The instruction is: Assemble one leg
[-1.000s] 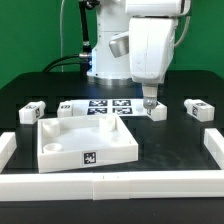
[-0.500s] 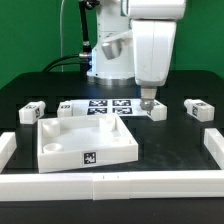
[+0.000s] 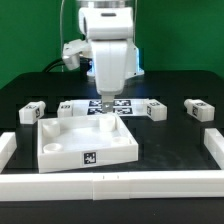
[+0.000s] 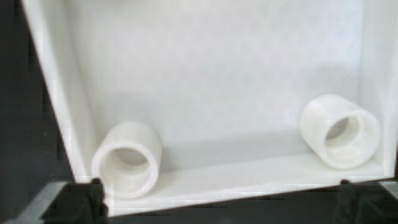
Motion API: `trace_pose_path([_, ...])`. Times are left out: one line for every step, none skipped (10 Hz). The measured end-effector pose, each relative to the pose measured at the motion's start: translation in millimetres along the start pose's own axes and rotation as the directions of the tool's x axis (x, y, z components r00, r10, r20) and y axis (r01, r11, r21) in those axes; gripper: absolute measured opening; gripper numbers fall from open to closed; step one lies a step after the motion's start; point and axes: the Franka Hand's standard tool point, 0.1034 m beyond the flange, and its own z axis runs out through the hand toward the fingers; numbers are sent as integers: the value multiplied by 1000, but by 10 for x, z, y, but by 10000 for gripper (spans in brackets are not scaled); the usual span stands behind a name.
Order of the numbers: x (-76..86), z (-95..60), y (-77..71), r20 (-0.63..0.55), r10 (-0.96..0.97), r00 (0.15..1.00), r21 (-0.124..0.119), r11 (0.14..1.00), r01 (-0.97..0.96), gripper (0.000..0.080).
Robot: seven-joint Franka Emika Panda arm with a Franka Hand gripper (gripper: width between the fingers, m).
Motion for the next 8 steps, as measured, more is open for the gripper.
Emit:
trace_pose_path([7,2,-1,0,-1,1000,0,1000,1,650])
trace_pose_path([-2,7,-7,0,1,1000,1,1000,-1,650])
trace_pose_path([-2,8,-7,0,1,1000,1,1000,-1,650])
trace_pose_path([-7,10,-12,-1,-6,1000,3,1000,6,650])
trace_pose_path([-41,20,-47,-5,-25,1000,10,1000,25,650])
trace_pose_path([-129,81,-233,-22,-16,1000,26,1000,16,650])
trace_pose_path([-242,156,-445,-37,-36,999,51,998,38,650])
trace_pose_path([-358,257,-630,-49,-65,997,68,995,68,650])
